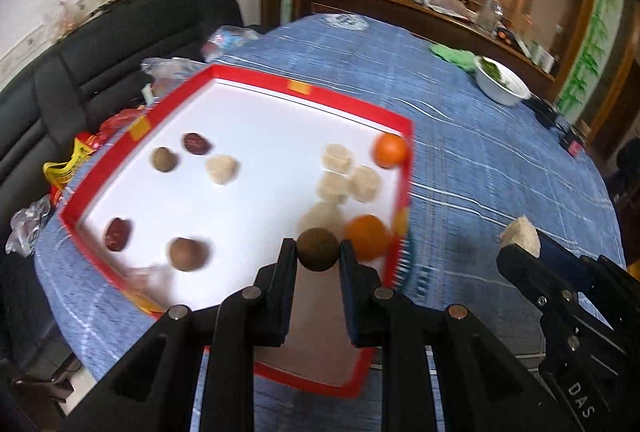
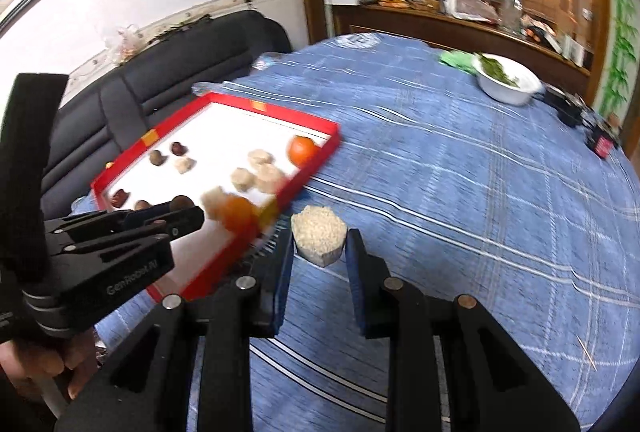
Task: Organize fruits
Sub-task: 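Carry the brown fruit and white chunk back over the tray with both tools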
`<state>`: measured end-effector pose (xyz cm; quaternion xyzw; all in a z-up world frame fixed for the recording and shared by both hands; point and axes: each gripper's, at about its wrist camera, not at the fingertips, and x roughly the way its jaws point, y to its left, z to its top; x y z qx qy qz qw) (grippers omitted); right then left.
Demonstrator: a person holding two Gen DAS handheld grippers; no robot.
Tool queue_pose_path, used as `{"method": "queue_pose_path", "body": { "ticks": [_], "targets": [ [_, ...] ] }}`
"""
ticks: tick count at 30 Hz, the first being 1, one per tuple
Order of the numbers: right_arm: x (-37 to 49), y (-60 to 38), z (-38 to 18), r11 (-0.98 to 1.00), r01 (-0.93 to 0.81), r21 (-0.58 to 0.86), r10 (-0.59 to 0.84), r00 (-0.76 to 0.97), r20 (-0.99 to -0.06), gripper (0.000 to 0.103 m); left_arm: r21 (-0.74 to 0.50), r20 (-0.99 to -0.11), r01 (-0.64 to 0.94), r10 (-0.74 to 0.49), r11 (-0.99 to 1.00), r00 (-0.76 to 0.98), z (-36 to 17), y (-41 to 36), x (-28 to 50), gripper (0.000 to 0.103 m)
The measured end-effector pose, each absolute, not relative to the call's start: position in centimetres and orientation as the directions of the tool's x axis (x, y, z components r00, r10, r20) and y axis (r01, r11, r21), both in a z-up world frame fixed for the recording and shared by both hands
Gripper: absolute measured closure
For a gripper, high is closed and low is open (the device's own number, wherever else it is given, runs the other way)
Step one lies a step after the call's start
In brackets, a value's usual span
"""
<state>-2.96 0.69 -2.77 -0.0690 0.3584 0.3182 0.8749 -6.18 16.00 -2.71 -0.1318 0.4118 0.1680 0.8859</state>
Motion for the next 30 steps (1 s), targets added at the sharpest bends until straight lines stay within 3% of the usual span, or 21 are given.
{"method": "queue_pose_path", "body": {
  "ticks": [30],
  "targets": [
    [-2.8,10.4,-1.1,0.698,-0.71,0.093,0.581,0.486,-0.653,0.074,-0.053,-0.764,-0.578,0.34,0.814,0.548,-3.0,24.9,-6.5,0.084]
  ]
}}
